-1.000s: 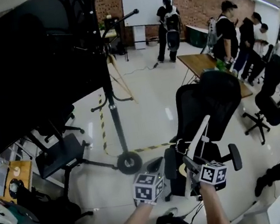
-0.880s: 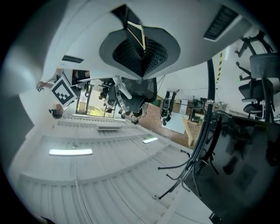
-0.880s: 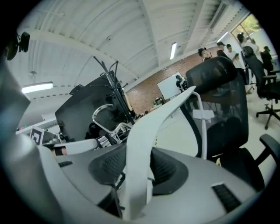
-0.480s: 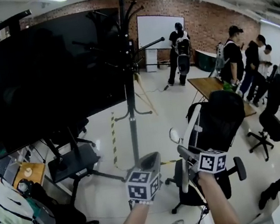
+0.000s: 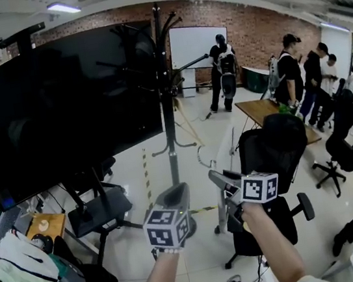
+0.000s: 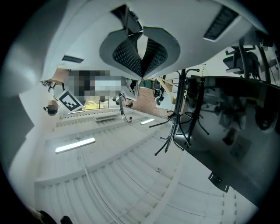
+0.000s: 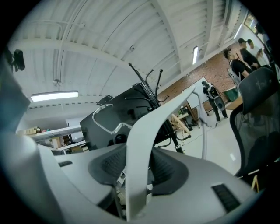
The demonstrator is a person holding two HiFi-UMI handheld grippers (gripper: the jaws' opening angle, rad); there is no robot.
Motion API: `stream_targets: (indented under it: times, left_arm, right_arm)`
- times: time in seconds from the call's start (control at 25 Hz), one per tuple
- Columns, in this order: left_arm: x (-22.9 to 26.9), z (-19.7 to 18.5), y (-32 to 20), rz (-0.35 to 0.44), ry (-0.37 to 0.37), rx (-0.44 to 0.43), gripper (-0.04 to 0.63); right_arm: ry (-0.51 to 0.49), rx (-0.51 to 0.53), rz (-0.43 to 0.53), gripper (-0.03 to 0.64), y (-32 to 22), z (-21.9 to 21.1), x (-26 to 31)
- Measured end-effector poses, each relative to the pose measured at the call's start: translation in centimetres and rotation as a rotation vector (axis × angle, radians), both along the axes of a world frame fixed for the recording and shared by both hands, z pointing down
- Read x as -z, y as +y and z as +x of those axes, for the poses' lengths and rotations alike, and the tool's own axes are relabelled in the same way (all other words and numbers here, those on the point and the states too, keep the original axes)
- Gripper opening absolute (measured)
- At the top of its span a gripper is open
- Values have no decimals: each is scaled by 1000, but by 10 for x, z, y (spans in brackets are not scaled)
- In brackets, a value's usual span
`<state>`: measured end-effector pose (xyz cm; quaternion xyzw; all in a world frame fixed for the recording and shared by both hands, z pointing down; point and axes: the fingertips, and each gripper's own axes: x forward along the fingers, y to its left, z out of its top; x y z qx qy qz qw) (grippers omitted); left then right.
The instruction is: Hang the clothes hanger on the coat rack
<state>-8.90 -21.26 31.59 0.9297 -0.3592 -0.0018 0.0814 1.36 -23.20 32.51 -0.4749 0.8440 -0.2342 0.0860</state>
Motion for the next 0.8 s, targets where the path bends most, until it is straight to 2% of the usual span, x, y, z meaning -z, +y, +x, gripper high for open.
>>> stream_targets:
  times: [0.2, 0.4, 0.48, 0.8]
  left_arm:
    - [15, -4, -3, 21, -5, -9, -11]
    - [21, 2, -8, 36, -2, -7, -11]
    - [24, 4, -12, 37, -3, -1, -11]
    - [41, 23, -28, 68, -10, 29, -12]
  right_arm:
    - [-58, 66, -24, 187, -13, -9, 27]
    - [-117, 108, 12, 187, -30, -2, 61]
    - [-176, 143, 17, 187, -42, -1, 76]
    - [-331, 175, -16, 187, -94, 35, 111]
